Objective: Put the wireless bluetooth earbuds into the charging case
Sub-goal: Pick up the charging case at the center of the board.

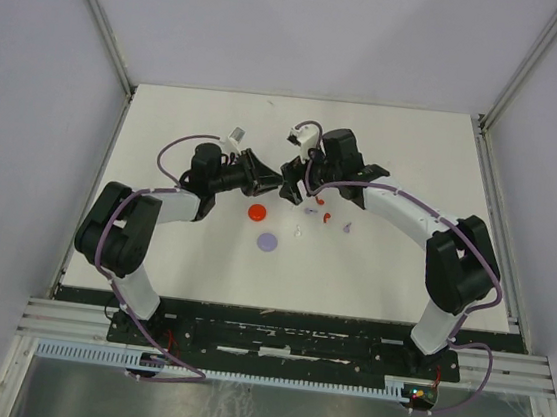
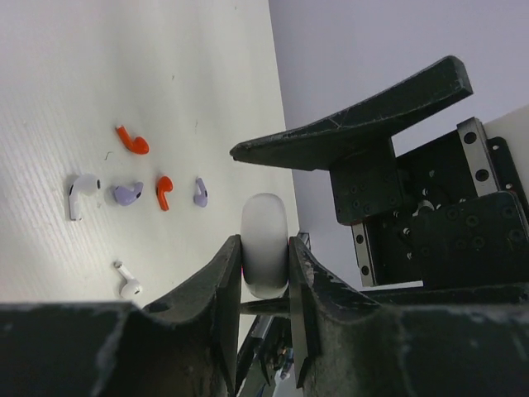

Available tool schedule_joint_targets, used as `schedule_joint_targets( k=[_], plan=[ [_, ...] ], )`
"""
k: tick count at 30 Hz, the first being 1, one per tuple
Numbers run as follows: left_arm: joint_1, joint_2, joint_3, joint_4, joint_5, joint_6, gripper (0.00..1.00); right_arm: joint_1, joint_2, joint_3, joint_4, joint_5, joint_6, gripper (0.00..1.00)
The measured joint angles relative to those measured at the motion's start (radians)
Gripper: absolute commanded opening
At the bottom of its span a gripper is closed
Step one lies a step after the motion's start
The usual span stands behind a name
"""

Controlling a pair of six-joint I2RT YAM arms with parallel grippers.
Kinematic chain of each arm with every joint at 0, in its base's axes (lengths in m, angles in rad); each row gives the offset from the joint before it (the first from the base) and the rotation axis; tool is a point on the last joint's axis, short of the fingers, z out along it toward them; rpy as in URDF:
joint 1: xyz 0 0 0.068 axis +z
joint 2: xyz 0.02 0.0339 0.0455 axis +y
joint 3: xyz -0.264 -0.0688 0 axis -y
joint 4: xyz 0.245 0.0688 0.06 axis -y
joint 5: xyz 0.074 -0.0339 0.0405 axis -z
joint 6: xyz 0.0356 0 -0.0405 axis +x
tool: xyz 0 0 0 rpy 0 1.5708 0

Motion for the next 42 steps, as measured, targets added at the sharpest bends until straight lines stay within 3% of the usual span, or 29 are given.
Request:
schedule_joint_targets(
  k=[3, 10, 15, 25, 42],
  plan=[
    [0.006, 0.000, -0.004, 0.021, 0.000, -0.007, 0.05, -0.004, -0.022, -0.022, 0.015, 0.063, 0.024, 1.00],
    [0.023, 0.000, -0.010, 0.045, 0.002, -0.010, 0.03, -0.056, -0.181, -0.098, 0.007, 0.265, 0.141, 0.99],
    [0.027, 0.000, -0.017, 0.058, 0.003, -0.012, 0.03, -0.095, -0.205, -0.098, -0.004, 0.345, 0.222, 0.99],
    [0.027, 0.000, -0.023, 0.073, 0.005, -0.037, 0.03, -0.081, -0.167, -0.084, -0.028, 0.254, 0.282, 0.98],
    [0.010, 0.000, -0.023, 0.073, 0.005, -0.049, 0.03, 0.049, -0.066, -0.001, -0.109, 0.164, 0.167, 0.92]
  ],
)
